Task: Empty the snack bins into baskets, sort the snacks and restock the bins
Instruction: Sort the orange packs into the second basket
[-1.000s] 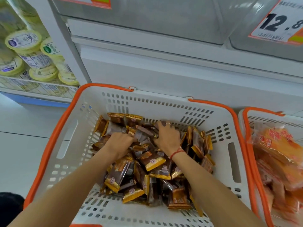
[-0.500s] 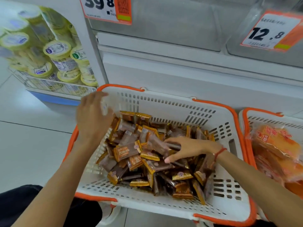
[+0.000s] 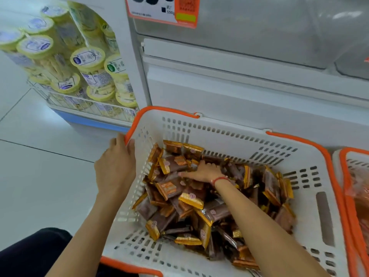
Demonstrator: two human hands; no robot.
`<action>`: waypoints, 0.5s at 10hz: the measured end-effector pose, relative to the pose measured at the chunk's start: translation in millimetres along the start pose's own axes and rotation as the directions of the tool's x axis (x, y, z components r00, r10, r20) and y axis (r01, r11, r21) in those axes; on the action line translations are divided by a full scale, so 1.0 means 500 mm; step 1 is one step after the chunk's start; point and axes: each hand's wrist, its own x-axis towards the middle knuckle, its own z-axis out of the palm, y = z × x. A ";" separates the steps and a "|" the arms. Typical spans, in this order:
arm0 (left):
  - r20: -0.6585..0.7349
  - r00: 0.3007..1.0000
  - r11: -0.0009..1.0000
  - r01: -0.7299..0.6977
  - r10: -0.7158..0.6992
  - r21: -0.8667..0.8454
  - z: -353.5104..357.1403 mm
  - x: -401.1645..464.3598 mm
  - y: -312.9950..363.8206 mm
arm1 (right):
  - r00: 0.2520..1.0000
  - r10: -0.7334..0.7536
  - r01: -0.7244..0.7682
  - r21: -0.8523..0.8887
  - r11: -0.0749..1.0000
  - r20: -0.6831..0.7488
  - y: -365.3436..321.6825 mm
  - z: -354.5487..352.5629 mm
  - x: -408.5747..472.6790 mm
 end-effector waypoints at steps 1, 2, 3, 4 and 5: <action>0.001 1.000 1.000 -0.004 0.004 0.005 0.001 0.000 0.000 | 0.999 0.033 -0.034 0.060 0.998 0.014 -0.007 -0.004 0.019; -0.009 1.000 1.000 -0.007 0.007 0.006 0.003 0.000 -0.001 | 0.999 -0.034 0.035 0.041 0.999 -0.020 -0.003 0.008 0.017; -0.014 1.000 1.000 -0.001 0.001 0.003 0.005 -0.001 -0.001 | 0.996 -0.070 0.049 0.346 0.937 0.047 -0.009 0.021 0.009; -0.029 0.999 1.000 -0.014 0.014 0.015 0.005 -0.001 0.000 | 0.988 -0.153 0.126 0.533 0.837 0.008 -0.017 0.023 -0.030; -0.046 0.998 0.999 -0.031 0.031 0.006 0.004 -0.002 0.000 | 0.969 -0.243 0.249 0.230 0.941 -0.054 -0.016 0.044 -0.088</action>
